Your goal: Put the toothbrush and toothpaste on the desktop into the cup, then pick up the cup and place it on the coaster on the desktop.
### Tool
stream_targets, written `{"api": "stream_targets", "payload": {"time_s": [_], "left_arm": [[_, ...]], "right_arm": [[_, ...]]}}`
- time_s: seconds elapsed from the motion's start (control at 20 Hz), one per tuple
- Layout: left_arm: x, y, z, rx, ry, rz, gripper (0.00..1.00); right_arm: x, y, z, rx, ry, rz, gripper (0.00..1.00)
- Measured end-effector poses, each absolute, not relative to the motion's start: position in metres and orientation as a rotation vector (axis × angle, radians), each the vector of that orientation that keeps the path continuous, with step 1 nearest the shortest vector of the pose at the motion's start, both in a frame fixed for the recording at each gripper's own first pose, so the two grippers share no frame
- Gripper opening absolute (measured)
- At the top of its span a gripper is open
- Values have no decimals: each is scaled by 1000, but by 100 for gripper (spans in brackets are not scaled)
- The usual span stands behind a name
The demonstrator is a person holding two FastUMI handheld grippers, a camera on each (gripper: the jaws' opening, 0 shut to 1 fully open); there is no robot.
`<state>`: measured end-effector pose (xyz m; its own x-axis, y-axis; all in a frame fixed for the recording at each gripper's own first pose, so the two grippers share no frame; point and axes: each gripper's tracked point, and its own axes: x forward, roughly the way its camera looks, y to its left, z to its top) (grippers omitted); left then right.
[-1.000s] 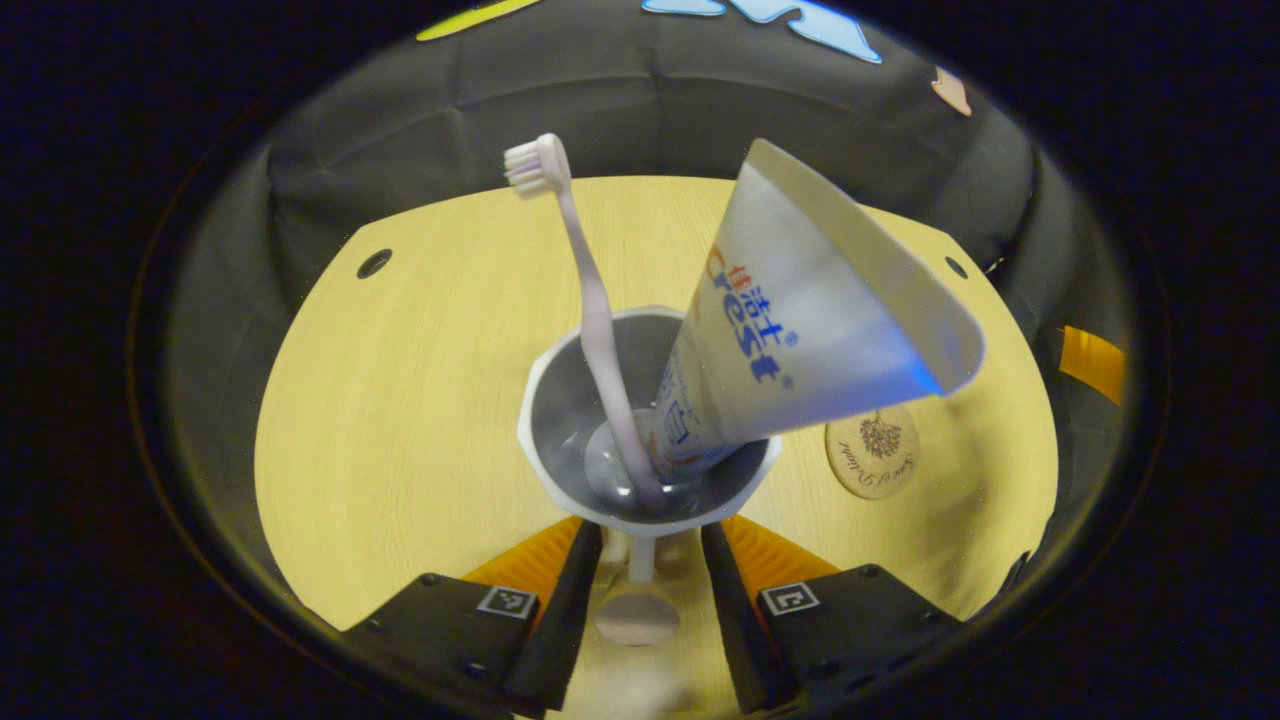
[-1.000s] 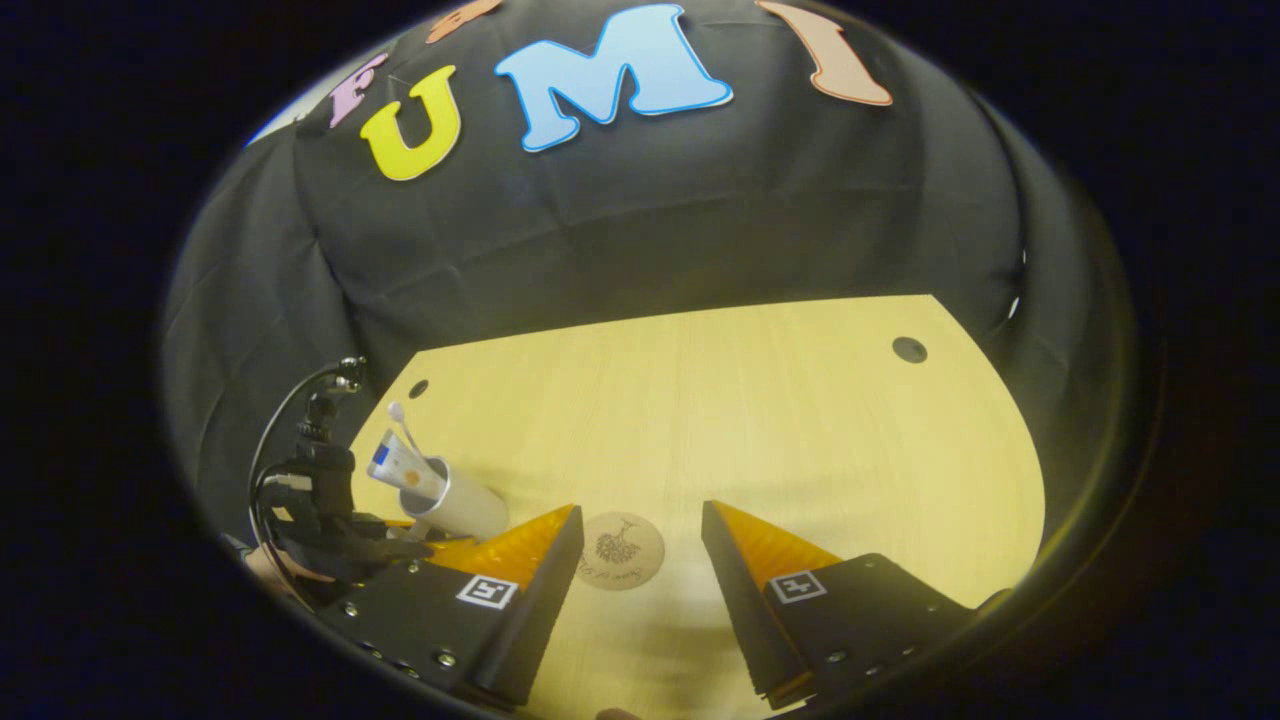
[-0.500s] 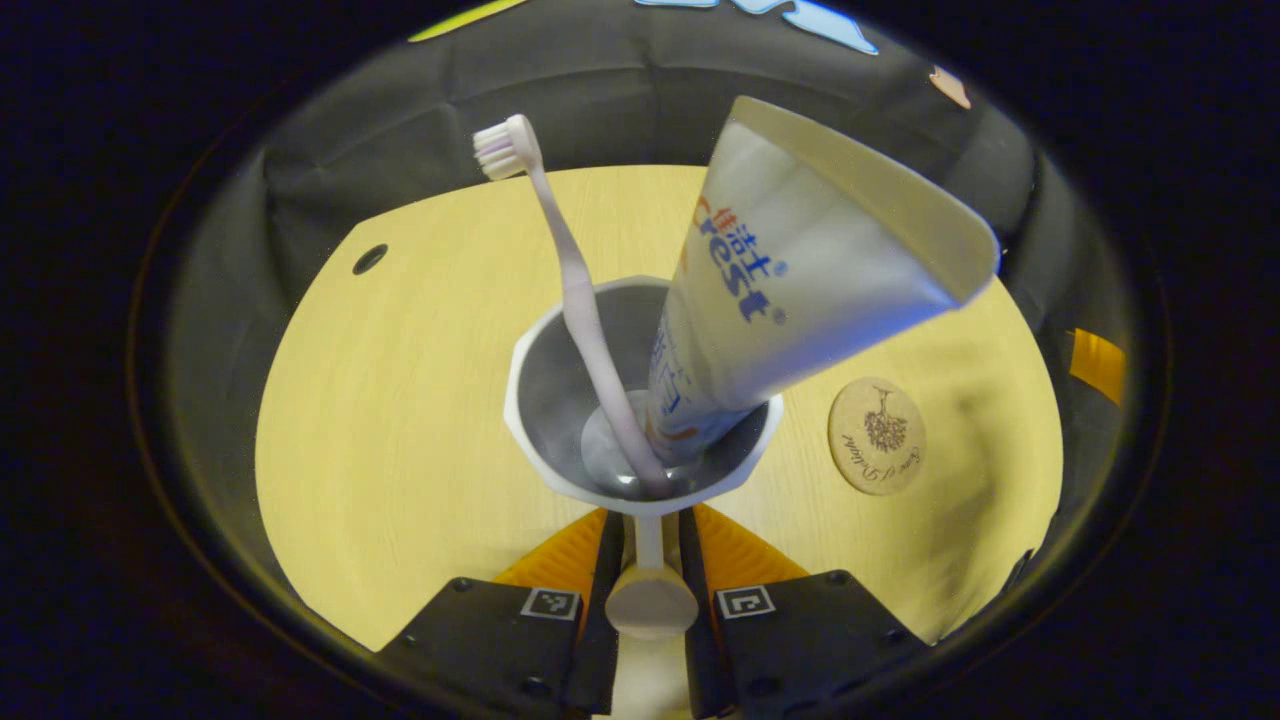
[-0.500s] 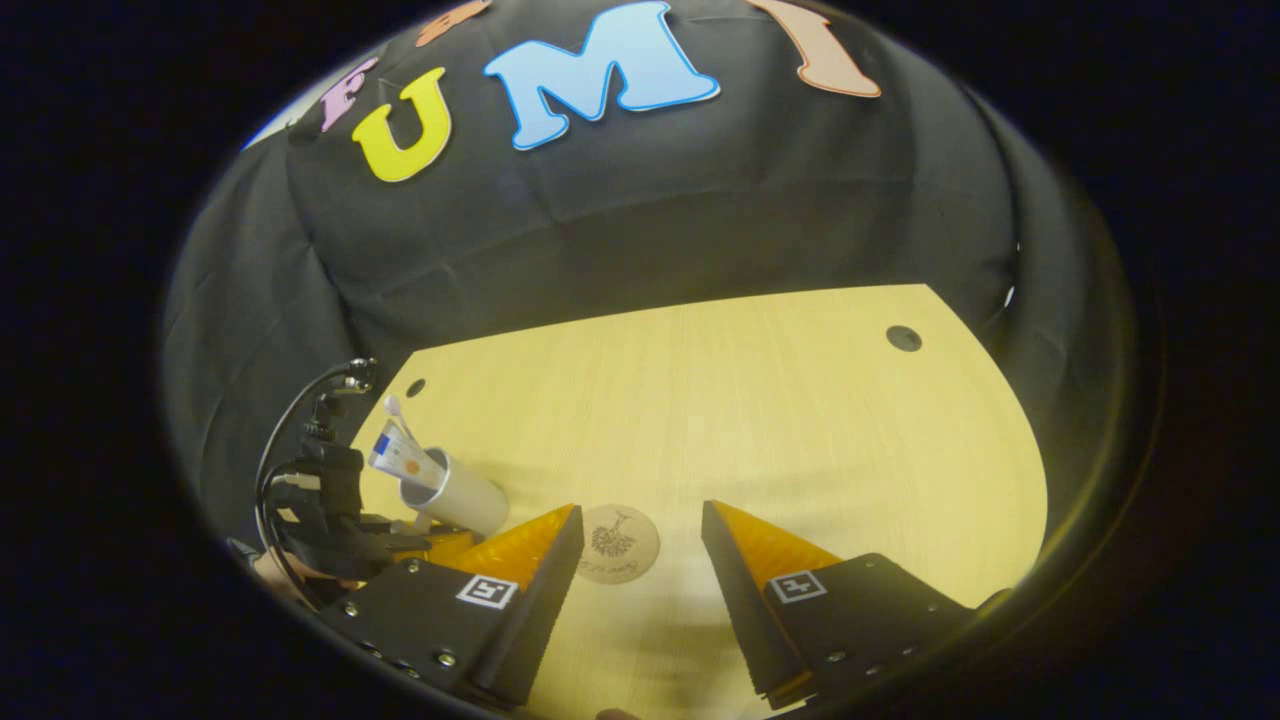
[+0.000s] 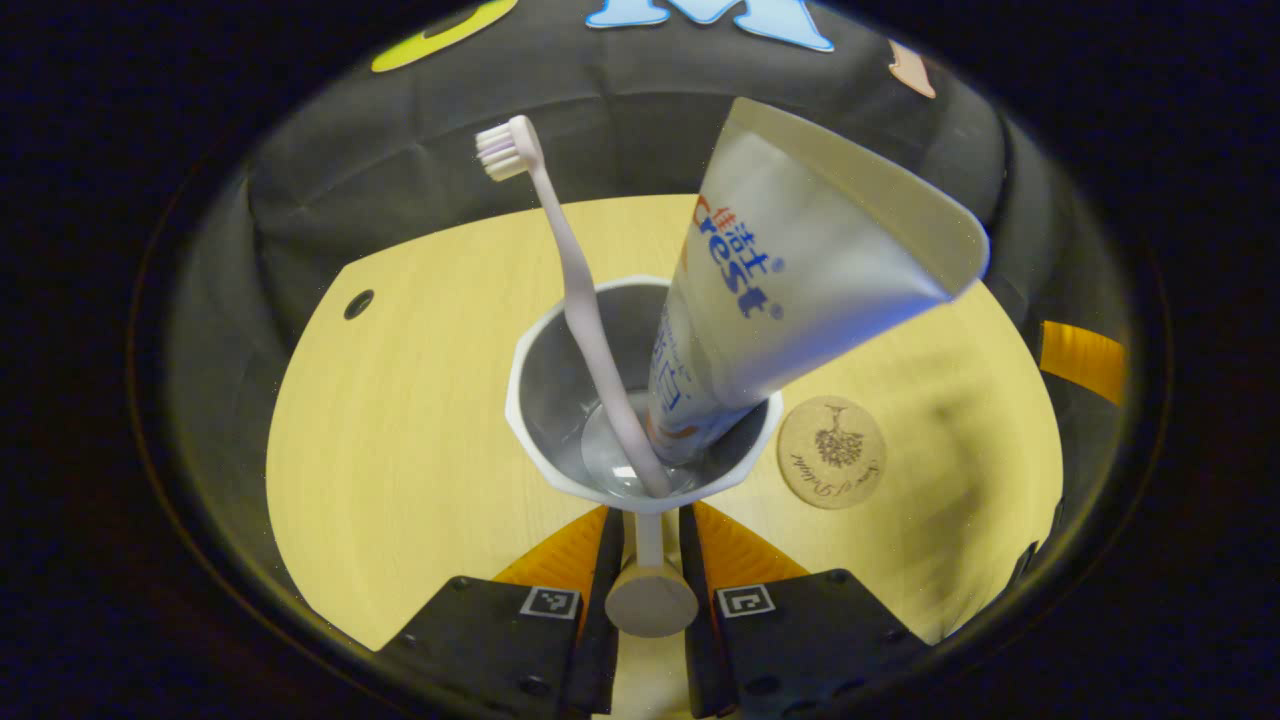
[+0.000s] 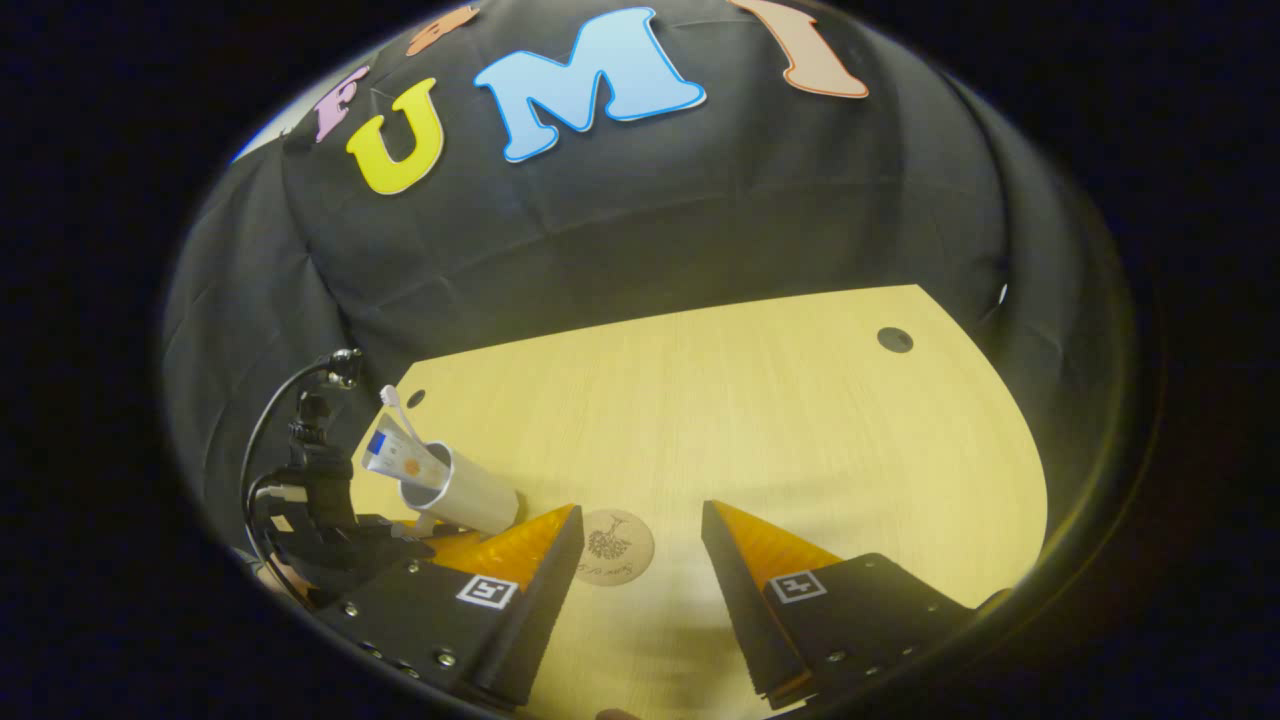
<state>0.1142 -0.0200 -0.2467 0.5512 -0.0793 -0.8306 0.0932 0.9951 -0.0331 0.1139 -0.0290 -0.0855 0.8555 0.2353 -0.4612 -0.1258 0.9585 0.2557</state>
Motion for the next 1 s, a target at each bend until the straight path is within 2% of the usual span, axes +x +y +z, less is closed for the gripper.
{"api": "stream_targets", "payload": {"time_s": [0.5, 1.0], "left_arm": [[121, -115, -252, 14, 986, -239, 35], [117, -141, -270, 80, 1039, -259, 36]], "right_arm": [[94, -74, -90, 252, 506, 125, 76], [85, -98, -97, 296, 526, 92, 76]]}}
